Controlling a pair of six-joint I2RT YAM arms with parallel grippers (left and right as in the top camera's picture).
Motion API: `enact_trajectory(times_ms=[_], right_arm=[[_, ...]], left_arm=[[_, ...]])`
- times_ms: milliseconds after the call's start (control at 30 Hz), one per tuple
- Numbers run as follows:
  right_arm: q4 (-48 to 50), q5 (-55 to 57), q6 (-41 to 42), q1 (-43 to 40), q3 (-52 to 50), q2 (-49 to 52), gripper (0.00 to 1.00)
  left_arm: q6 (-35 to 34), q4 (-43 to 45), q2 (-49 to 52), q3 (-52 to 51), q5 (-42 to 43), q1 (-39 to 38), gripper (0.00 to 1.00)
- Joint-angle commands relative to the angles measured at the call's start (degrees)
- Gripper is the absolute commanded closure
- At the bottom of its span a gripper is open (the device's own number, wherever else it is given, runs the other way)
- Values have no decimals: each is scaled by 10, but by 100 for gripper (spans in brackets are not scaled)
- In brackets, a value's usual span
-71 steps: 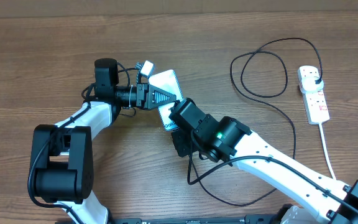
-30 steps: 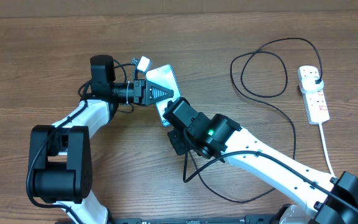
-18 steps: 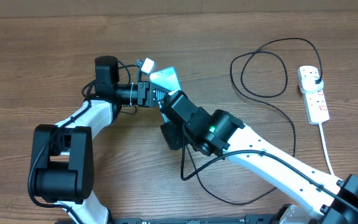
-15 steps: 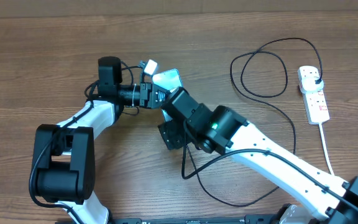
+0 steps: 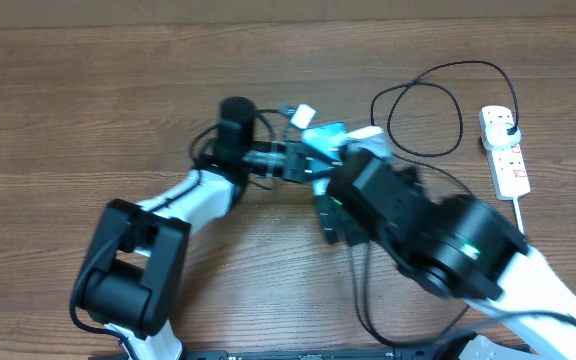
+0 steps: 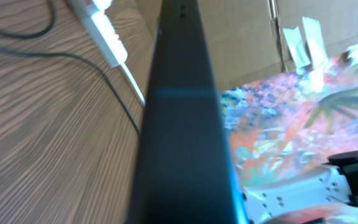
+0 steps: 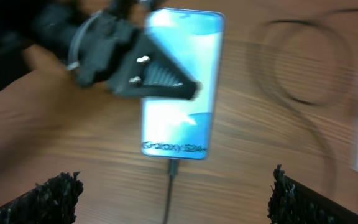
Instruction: Plug charger to phone and switch on socket
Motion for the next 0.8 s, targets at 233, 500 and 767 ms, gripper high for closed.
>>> enact_trajectory(times_ms=[233,500,767], right_arm=[[-96,183,171,-2,12,-109,0],[-79,183,171,-2,12,-135,0],[-21,149,171,-2,2,-119,0]], left_arm=[[56,-96,1,54,-136,-5,96],[292,-493,1,127,-256,79,96],[412,-628,2,129,-274,125,96]])
